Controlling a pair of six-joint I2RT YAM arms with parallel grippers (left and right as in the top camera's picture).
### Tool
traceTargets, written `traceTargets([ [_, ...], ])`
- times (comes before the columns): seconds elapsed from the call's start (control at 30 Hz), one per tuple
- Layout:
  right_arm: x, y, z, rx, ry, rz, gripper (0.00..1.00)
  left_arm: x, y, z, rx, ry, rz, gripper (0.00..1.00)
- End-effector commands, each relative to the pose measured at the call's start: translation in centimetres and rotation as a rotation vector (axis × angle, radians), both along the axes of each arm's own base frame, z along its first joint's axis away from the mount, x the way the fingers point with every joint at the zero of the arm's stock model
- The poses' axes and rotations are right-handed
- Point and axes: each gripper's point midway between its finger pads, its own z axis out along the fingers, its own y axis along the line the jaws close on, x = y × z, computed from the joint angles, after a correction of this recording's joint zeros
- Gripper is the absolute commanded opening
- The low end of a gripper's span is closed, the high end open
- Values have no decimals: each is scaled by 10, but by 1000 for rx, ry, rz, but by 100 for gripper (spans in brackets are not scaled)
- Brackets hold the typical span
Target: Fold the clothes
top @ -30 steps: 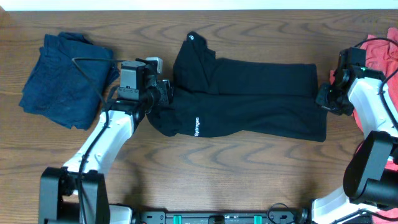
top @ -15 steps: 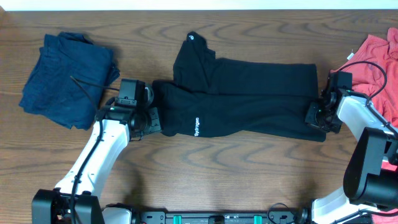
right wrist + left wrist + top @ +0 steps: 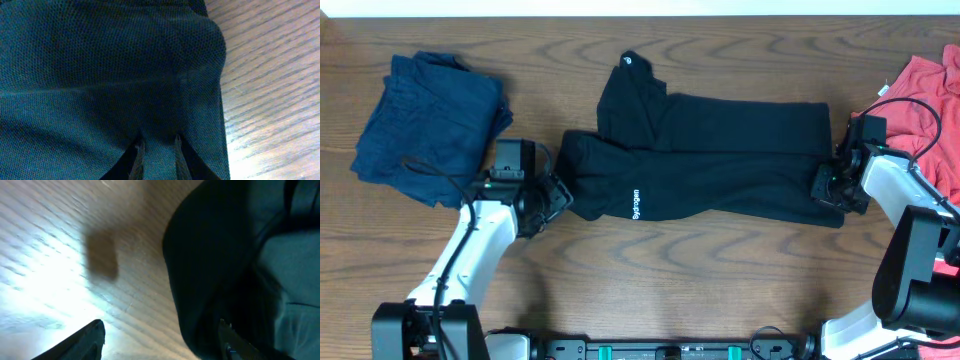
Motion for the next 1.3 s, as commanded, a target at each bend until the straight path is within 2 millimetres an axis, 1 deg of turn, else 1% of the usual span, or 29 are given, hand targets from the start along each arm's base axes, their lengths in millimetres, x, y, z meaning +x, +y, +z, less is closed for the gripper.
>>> traceTargets([
  [0.0, -8, 4, -10, 12, 30, 22, 20, -8, -17, -9, -122, 26, 40, 73],
  [0.1, -8, 5, -10, 11, 31, 30, 20, -4, -18, -12, -138, -1, 61, 73],
  [0.23, -8, 4, -10, 11, 31, 29, 19, 19, -18, -4, -132, -114, 20, 73],
  [0.27, -8, 5, -10, 11, 31, 29, 19, 23, -18, -2, -129, -133, 14, 70],
  [0.3, -8, 4, -10, 11, 31, 29, 20, 26, -17, -1, -121, -150, 16, 63],
  [0.33, -8, 5, -10, 11, 31, 29, 19, 29, -14, 0, -105, -163, 23, 51],
  [0.37, -9, 4, -10, 11, 32, 29, 20, 32, -10, 0, -84, -172, 32, 36],
  [0.4, -9, 5, -10, 12, 34, 29, 19, 34, -4, 0, -50, -180, 45, 19],
  [0.43, -9, 5, -10, 12, 35, 29, 19, 35, 0, -1, -27, -186, 46, 10],
  [0.47, -9, 5, -10, 12, 34, 29, 19, 36, 3, -1, 0, -195, 34, 7],
  [0.6, -9, 5, -10, 12, 33, 29, 19, 35, 3, -1, 19, -199, -17, 6],
  [0.67, -9, 4, -10, 11, 33, 29, 20, 30, -3, -3, -11, -180, -29, 7],
  [0.7, -9, 4, -10, 11, 33, 29, 20, 27, -6, -3, -32, -168, -38, 16],
  [0.73, -9, 4, -10, 11, 34, 30, 20, 24, -12, -3, -61, -156, -49, 36],
  [0.77, -9, 4, -10, 11, 34, 31, 20, 22, -16, -3, -85, -148, -59, 46],
  [0.8, -9, 4, -10, 11, 34, 32, 20, 20, -20, -3, -110, -139, -68, 49],
  [0.83, -9, 4, -10, 11, 34, 32, 20, 18, -23, -3, -124, -133, -73, 50],
  [1.0, -9, 4, -10, 11, 34, 32, 20, 17, -24, -4, -132, -125, -69, 51],
  [1.07, -9, 4, -10, 11, 34, 32, 20, 17, -24, -4, -131, -124, -69, 51],
  [1.1, -9, 4, -10, 11, 35, 32, 20, 17, -24, -4, -131, -123, -69, 46],
  [1.13, -9, 4, -10, 11, 35, 32, 20, 17, -24, -5, -130, -122, -69, 33],
  [1.17, -9, 4, -10, 11, 35, 32, 20, 17, -23, -6, -127, -120, -68, 23],
  [1.2, -9, 5, -10, 11, 35, 32, 20, 17, -23, -6, -127, -120, -68, 19],
  [1.23, -9, 4, -10, 11, 35, 32, 20, 17, -23, -7, -127, -118, -68, 9],
  [1.27, -9, 4, -10, 11, 35, 32, 20, 17, -23, -7, -127, -119, -68, 6],
])
